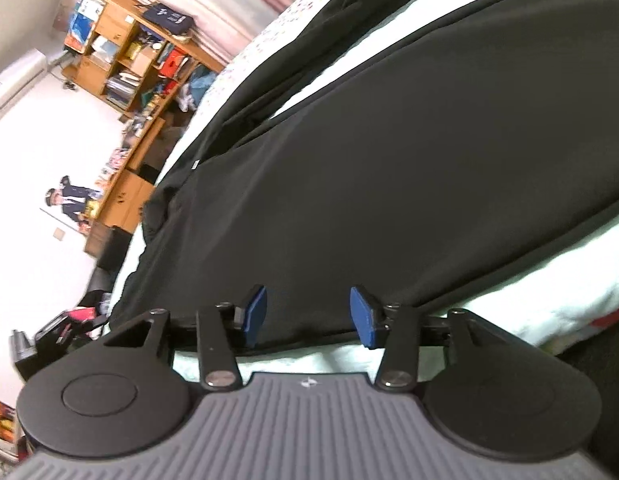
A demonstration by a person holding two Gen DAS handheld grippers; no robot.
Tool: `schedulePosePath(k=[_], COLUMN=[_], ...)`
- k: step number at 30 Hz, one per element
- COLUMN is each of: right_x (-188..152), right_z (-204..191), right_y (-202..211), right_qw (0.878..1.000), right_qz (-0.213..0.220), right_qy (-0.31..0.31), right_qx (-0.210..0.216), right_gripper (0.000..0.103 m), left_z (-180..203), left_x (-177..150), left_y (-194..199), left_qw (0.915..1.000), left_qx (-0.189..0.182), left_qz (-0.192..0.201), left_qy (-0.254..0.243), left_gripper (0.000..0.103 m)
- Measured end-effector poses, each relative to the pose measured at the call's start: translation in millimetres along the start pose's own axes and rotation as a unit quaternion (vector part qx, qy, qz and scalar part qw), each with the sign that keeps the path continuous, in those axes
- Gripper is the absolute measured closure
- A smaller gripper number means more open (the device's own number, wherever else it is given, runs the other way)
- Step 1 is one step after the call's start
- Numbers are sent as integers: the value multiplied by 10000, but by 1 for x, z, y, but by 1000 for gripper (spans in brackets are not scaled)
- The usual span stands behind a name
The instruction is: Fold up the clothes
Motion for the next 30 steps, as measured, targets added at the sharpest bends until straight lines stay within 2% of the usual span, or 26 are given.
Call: schedulePosePath(k=[1, 2, 5, 9, 12, 14, 16, 18, 19, 20, 22, 24, 26, 28, 30], right_x=[-2, -3, -4, -3, 1, 3, 5, 7, 8, 9, 14, 22, 30, 37, 40], right_z=[-2, -3, -7, -5, -13, -27, -41, -56, -62, -68, -80, -94, -109, -122, -138], right_y=[-2, -3, -2, 4, 3, 1, 0, 0, -1, -2, -6, -13, -24, -38, -56], right_qw=[10000, 9999, 9996, 9989, 9977, 9964, 9949, 9934, 9930, 9926, 9928, 9930, 9915, 9888, 9840], right_qz=[-9, 2, 33, 60, 42, 42, 63, 104, 107, 110, 78, 63, 17, -42, -103], right_qy=[33, 72, 182, 220, 352, 616, 847, 1044, 1093, 1142, 1157, 1139, 1153, 1142, 1015], right_qx=[-36, -77, -219, -416, -578, -585, -544, -454, -429, -404, -303, -294, -609, -962, -1461], right_gripper=[52, 52, 52, 52, 52, 51, 44, 35, 35, 34, 34, 33, 28, 27, 24], left_z=[-2, -5, -14, 0, 15, 28, 43, 62, 74, 86, 107, 128, 149, 168, 181], left_x=[2, 2, 3, 1, -3, -8, -16, -26, -31, -38, -49, -59, -71, -85, -99], left_y=[-6, -10, -20, -1, 18, 30, 43, 51, 52, 50, 40, 26, 5, -22, -39], left_qw=[10000, 9999, 9989, 9966, 9929, 9877, 9835, 9809, 9796, 9782, 9778, 9779, 9772, 9759, 9779], left_qx=[47, 126, 346, 629, 890, 1171, 1218, 1028, 880, 690, 403, 150, -85, -47, -12], left_qz=[-21, -99, -297, -79, 196, 405, 647, 806, 834, 792, 587, 347, 22, -370, -424], left_qy=[-19, -24, -79, -528, -767, -953, -1167, -1440, -1604, -1793, -1972, -2056, -2121, -2151, -2046], left_gripper=[28, 45, 64, 72, 72, 69, 53, 47, 40, 24, 6, 6, 2, 2, 2])
Point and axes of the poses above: each gripper's, at about its wrist camera, not at the fingertips, and y roughly against the way its jaws point, z to its right, x to its top, the point moved 2 cm from there along -y, roughly the way its jaws point, and after that the axes turned 3 degrees about -x, right-handed, at the moved point
